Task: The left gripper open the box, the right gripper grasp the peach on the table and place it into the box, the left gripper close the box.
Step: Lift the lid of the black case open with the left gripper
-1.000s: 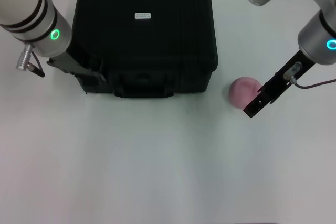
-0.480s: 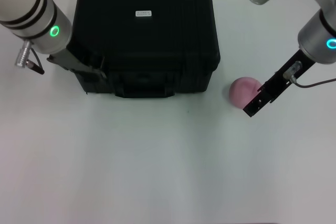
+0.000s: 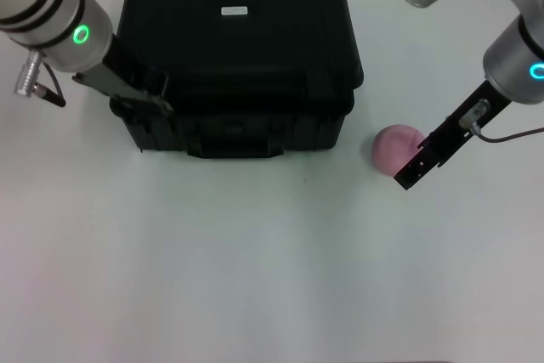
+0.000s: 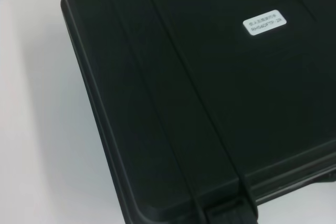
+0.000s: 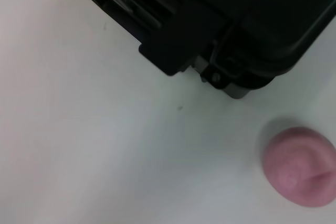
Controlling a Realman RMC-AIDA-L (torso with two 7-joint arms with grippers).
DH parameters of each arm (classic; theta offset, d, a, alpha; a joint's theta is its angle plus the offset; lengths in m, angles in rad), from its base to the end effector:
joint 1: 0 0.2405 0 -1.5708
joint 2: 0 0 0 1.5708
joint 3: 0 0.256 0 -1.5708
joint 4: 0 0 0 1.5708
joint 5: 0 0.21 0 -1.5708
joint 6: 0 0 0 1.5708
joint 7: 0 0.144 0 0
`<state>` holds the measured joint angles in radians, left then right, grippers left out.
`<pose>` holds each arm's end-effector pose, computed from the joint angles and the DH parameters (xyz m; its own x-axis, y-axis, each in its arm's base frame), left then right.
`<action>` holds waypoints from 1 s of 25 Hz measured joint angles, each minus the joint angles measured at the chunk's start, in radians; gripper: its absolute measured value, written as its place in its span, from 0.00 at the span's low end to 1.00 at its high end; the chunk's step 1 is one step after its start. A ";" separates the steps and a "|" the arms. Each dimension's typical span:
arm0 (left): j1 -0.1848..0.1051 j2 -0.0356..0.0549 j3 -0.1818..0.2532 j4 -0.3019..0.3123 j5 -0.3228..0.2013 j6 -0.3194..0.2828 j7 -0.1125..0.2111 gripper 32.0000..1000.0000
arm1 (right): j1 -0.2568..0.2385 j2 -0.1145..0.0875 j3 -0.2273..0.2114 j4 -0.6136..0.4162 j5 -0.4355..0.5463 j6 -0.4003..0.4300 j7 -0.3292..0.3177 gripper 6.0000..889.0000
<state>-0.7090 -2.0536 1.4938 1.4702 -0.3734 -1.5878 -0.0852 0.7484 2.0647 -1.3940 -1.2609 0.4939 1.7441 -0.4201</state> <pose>-0.1346 0.3744 0.0168 0.4857 0.8718 0.0636 0.6844 -0.3340 -0.6482 0.1631 0.3534 -0.0009 0.5885 -0.7307 0.3461 -0.5977 -0.6814 -0.4223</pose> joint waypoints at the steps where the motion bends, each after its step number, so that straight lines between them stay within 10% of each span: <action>1: 0.000 0.0004 -0.001 0.012 0.001 -0.006 0.000 0.45 | 0.000 0.000 0.000 0.000 0.000 0.000 0.000 0.90; 25: -0.073 0.0072 -0.089 0.156 0.030 -0.086 0.031 0.45 | 0.018 -0.002 -0.002 0.019 0.000 -0.001 0.000 0.88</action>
<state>-0.7822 -2.0465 1.4048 1.6259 -0.3434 -1.6737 -0.0542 0.7666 2.0631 -1.3955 -1.2419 0.4940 1.7428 -0.4203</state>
